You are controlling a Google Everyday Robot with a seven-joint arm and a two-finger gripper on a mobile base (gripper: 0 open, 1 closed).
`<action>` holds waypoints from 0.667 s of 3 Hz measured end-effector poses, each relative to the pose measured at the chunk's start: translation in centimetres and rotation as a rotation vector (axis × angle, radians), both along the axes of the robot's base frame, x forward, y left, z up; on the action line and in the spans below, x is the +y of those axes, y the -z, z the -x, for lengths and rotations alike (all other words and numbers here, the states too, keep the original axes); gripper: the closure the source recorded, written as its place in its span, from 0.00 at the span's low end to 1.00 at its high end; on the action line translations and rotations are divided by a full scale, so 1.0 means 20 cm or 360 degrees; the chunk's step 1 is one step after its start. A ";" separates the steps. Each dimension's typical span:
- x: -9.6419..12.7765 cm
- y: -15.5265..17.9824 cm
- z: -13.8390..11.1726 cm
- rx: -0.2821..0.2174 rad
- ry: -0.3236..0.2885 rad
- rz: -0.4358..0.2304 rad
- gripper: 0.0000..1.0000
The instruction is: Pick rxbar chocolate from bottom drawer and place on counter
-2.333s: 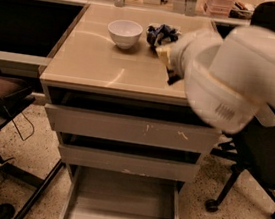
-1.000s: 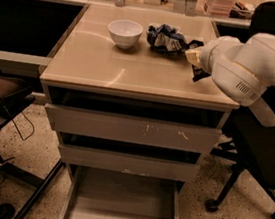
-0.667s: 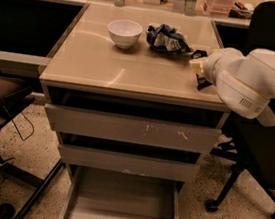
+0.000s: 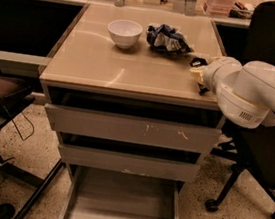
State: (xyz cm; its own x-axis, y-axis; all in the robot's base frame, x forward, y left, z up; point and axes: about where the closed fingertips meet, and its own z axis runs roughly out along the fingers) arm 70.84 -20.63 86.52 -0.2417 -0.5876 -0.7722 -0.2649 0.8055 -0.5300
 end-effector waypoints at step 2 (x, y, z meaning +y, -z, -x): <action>0.00 0.00 0.00 0.0000 0.0000 0.0000 0.35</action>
Offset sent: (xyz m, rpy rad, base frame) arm 0.0000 0.0000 0.0000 0.0000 0.0000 0.0000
